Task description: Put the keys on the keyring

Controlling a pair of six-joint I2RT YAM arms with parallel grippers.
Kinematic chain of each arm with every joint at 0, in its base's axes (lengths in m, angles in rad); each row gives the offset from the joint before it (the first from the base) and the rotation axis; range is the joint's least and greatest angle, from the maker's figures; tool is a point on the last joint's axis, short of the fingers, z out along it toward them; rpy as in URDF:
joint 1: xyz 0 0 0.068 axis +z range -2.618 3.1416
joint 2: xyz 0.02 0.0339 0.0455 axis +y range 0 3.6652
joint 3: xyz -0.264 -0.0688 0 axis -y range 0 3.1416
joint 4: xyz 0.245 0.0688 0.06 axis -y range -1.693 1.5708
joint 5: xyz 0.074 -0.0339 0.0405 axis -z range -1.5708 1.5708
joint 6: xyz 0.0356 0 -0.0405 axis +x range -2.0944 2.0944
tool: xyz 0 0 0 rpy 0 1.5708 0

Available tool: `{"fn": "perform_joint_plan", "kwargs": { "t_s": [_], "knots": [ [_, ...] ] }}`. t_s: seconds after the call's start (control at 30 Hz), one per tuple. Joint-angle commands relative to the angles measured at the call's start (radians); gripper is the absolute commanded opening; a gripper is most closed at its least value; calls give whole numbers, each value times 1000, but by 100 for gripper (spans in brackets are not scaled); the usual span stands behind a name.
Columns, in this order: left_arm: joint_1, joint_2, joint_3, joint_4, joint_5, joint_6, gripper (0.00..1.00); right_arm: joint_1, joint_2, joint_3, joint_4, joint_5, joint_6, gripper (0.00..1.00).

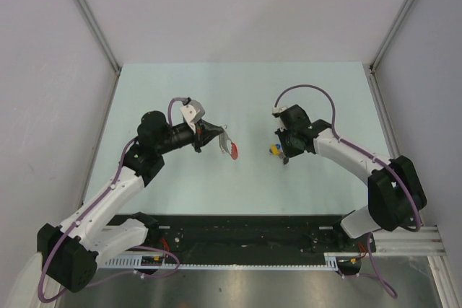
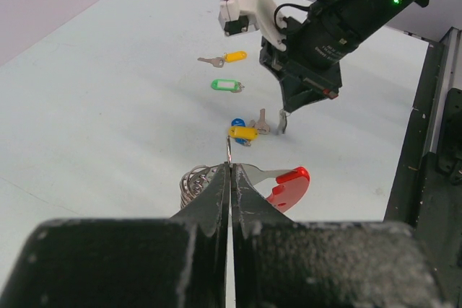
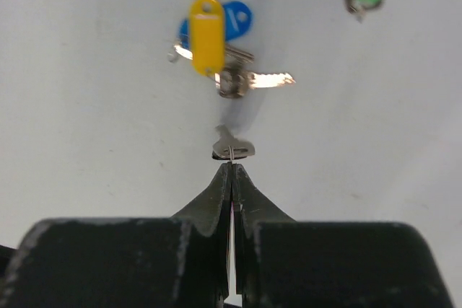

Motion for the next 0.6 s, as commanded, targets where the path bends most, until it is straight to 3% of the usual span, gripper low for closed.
{"fn": "perform_joint_plan", "kwargs": {
  "t_s": [0.0,0.33,0.57],
  "knots": [
    [7,-33,46,36,5,3,0,-19,-63,30,-158,142,87,0],
    [7,-44,47,27,-9,1,1,56,-30,-14,-208,27,264,0],
    [7,-49,50,23,-14,3,0,174,18,-100,-81,-121,368,0]
  ]
}}
